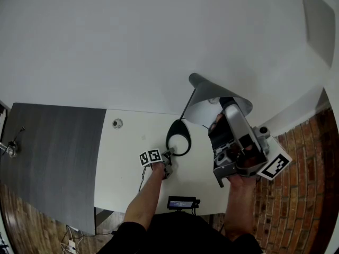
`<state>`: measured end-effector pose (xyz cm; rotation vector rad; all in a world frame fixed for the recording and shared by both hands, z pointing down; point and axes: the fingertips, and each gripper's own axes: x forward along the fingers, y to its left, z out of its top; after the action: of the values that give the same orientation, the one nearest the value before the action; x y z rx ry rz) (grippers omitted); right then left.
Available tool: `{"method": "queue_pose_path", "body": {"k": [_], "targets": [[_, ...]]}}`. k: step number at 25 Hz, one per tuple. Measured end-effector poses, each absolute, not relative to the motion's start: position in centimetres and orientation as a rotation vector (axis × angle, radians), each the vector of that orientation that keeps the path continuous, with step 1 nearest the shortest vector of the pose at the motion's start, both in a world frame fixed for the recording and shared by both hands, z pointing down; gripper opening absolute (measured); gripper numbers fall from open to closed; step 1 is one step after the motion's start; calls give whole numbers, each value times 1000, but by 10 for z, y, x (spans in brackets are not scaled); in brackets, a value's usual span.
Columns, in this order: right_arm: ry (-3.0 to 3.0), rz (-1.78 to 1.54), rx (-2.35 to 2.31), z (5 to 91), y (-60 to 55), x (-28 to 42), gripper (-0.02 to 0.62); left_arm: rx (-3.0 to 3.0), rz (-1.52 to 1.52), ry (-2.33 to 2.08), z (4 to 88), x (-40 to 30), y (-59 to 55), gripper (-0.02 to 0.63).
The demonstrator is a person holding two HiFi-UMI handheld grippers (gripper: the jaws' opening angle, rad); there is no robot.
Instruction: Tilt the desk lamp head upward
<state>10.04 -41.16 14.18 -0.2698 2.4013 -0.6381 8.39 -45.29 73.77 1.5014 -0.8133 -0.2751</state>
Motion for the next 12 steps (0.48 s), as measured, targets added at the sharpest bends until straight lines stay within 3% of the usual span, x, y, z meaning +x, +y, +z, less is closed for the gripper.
{"method": "queue_pose_path", "body": {"k": [12], "targets": [[2398, -645, -272, 143, -411, 99, 129, 1550, -249, -850, 734, 84, -455, 15]]}}
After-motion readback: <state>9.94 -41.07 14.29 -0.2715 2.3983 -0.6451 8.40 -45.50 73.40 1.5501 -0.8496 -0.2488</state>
